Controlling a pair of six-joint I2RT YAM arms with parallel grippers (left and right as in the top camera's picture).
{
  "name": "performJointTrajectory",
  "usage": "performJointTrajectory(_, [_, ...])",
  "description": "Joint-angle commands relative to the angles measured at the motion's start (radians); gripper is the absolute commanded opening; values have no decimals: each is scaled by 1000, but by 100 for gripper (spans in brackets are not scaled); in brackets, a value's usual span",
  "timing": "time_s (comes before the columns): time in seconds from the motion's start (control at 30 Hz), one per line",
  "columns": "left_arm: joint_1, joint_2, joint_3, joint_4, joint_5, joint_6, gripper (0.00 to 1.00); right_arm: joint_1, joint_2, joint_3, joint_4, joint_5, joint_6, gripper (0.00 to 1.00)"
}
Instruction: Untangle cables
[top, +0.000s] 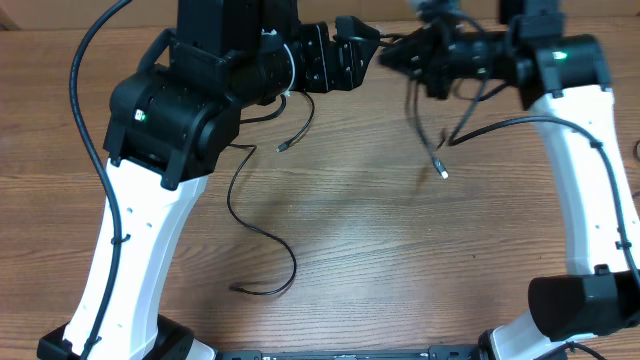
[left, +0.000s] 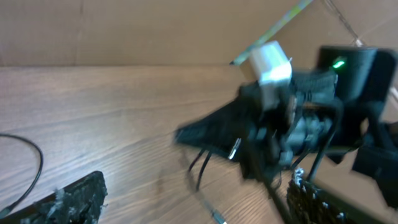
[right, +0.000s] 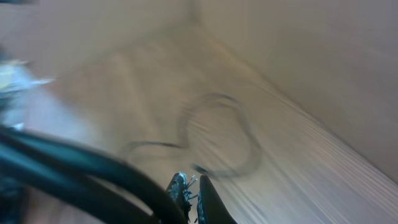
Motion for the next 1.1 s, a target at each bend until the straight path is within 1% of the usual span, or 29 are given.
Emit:
performJointTrajectory(0.0, [-5, -43, 27, -9, 39, 26, 94, -132, 20, -2, -5, 326, 51, 4])
performJointTrajectory(0.1, [-5, -43, 27, -35, 42, 27, 94, -227, 25, -2, 15, 450, 51, 4])
performJointTrajectory(0.17, [-5, -43, 27, -46, 50, 27, 93, -286, 35, -2, 31, 495, 51, 4])
performJointTrajectory(0.37, [-5, -43, 27, -58, 90, 39, 93, -487, 89, -2, 64, 527, 51, 4])
performJointTrajectory(0.4, [-5, -43, 27, -57, 95, 46, 93, -520, 99, -2, 67, 508, 51, 4])
performJointTrajectory(0.47, [-5, -43, 27, -57, 93, 49, 92, -580, 109, -2, 71, 383, 44, 4])
performJointTrajectory(0.53, [-5, -43, 27, -56, 93, 49, 93, -626, 110, -2, 93, 205, 44, 4])
performJointTrajectory(0.6, [-5, -43, 27, -50, 93, 53, 97, -663, 110, -2, 124, 11, 49, 4])
performJointTrajectory(0.63, [-5, -43, 27, -46, 93, 56, 100, -673, 110, -2, 135, -43, 56, 4])
performJointTrajectory(0.67, [-5, -43, 27, -42, 93, 57, 100, -681, 110, -2, 140, -79, 55, 4])
performJointTrajectory(0.8, [-5, -43, 27, -44, 98, 78, 100, -682, 110, -2, 123, -23, 76, 4])
performJointTrajectory(0.9, [-5, -43, 27, -45, 104, 103, 100, -666, 110, -2, 98, -32, 77, 4])
performJointTrajectory(1.07, [-5, -43, 27, -12, 221, 208, 100, -586, 110, -2, 60, -59, 77, 4])
